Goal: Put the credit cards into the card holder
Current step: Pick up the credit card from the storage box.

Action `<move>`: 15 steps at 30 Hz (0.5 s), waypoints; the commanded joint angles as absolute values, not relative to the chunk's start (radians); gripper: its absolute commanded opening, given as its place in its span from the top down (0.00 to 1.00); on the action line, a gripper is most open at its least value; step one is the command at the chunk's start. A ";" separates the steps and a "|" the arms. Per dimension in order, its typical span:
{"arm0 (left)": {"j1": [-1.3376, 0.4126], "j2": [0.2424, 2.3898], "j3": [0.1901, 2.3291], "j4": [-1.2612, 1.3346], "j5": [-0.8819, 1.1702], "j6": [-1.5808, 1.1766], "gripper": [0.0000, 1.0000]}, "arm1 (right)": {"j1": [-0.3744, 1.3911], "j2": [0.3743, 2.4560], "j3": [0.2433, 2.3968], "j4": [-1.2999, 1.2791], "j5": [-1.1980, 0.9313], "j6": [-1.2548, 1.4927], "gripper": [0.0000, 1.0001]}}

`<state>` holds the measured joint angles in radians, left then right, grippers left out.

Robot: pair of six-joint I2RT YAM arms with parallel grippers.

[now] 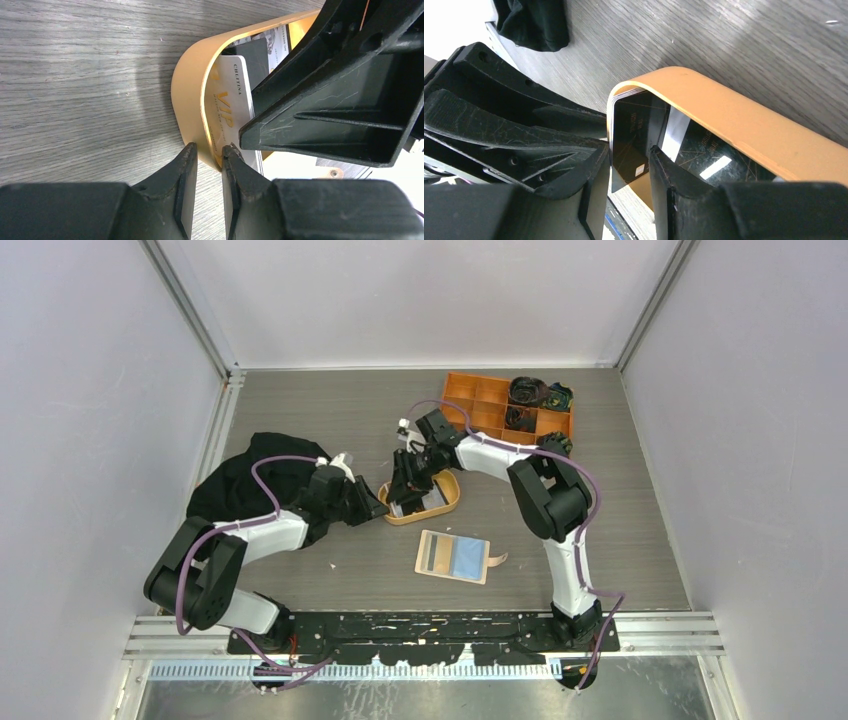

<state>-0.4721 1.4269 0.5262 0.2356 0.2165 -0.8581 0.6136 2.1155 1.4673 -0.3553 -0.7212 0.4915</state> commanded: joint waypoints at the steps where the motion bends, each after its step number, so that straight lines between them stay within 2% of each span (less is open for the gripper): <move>1: -0.477 1.417 0.558 0.291 0.247 -0.864 0.75 | 0.616 2.063 1.485 -0.426 -0.589 0.428 0.61; 5: -0.477 1.413 0.556 0.286 0.246 -0.862 0.75 | 0.606 2.048 1.472 -0.431 -0.587 0.428 0.65; 9: -0.477 1.415 0.558 0.284 0.248 -0.861 0.75 | 0.582 2.036 1.459 -0.431 -0.596 0.428 0.78; 15: -0.477 1.426 0.564 0.290 0.264 -0.863 0.75 | 0.571 2.069 1.448 -0.402 -0.704 0.462 0.76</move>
